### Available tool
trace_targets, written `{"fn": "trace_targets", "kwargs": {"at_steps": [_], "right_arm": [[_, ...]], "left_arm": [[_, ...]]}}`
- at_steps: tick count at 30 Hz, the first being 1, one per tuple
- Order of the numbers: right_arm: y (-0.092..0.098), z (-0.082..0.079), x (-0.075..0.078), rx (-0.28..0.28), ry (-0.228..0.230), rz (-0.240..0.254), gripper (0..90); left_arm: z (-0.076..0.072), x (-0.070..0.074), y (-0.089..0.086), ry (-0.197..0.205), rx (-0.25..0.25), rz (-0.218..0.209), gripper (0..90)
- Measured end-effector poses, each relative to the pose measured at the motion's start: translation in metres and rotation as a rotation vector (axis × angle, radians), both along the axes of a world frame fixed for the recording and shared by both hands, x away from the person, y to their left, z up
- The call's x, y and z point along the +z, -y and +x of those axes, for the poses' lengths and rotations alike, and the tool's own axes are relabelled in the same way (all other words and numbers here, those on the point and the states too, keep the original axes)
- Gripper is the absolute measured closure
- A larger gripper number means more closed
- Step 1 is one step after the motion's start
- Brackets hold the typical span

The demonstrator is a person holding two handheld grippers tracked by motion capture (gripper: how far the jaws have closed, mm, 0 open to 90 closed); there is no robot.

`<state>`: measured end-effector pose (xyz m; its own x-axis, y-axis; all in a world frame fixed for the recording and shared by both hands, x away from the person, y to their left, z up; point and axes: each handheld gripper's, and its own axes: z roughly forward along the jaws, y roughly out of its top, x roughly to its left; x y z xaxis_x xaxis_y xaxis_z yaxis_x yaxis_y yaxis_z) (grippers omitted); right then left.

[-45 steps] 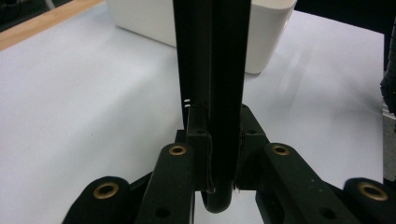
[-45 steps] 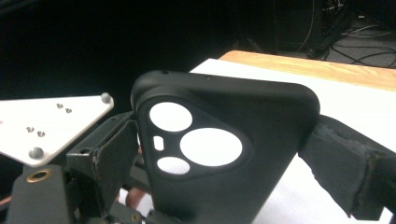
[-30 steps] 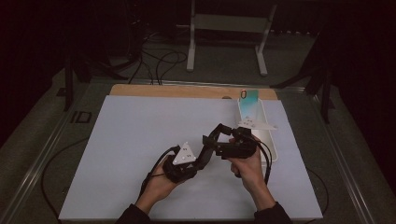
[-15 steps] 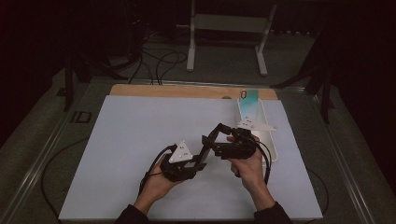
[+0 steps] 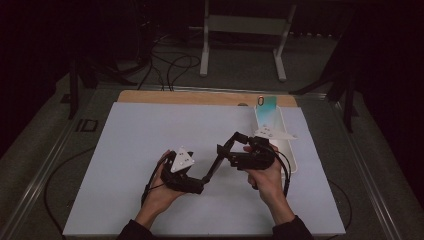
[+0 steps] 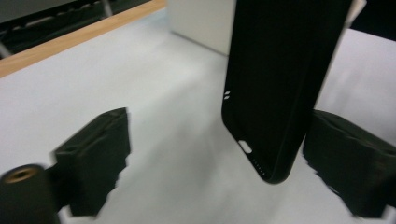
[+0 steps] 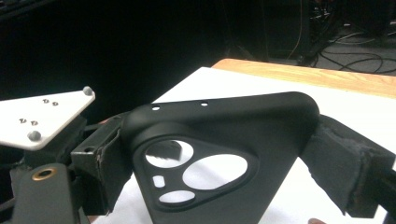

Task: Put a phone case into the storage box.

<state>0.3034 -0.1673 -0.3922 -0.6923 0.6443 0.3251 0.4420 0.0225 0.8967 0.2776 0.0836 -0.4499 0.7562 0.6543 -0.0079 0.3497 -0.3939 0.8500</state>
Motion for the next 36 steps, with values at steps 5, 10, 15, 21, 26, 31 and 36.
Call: {"fn": "trace_targets", "kwargs": {"at_steps": [5, 10, 15, 21, 26, 31, 36], "right_arm": [[-0.001, 0.000, 0.000, -0.005, 0.006, -0.015, 14.0], [0.000, 0.001, 0.000, -0.009, 0.003, -0.017, 14.1], [-0.001, 0.002, 0.001, -0.008, 0.006, -0.024, 14.1], [0.000, 0.002, 0.002, -0.016, 0.006, -0.026, 14.1], [0.001, 0.003, 0.002, -0.012, 0.014, -0.033, 14.3], [0.001, 0.003, 0.004, -0.015, 0.021, -0.041, 14.3], [0.001, 0.003, 0.005, -0.020, 0.025, -0.045, 14.3]], "left_arm": [[0.000, 0.000, -0.016, 0.004, 0.037, -0.021, 1.5], [0.000, 0.000, -0.033, 0.012, 0.079, -0.043, 0.1], [-0.001, -0.002, -0.050, 0.023, 0.123, -0.066, 0.0], [-0.004, -0.006, -0.068, 0.035, 0.164, -0.070, 0.0], [-0.009, -0.013, -0.086, 0.045, 0.192, -0.080, 0.0], [-0.015, -0.021, -0.103, 0.041, 0.227, -0.079, 0.0], [-0.022, -0.028, -0.117, 0.053, 0.249, -0.071, 0.0]]}}
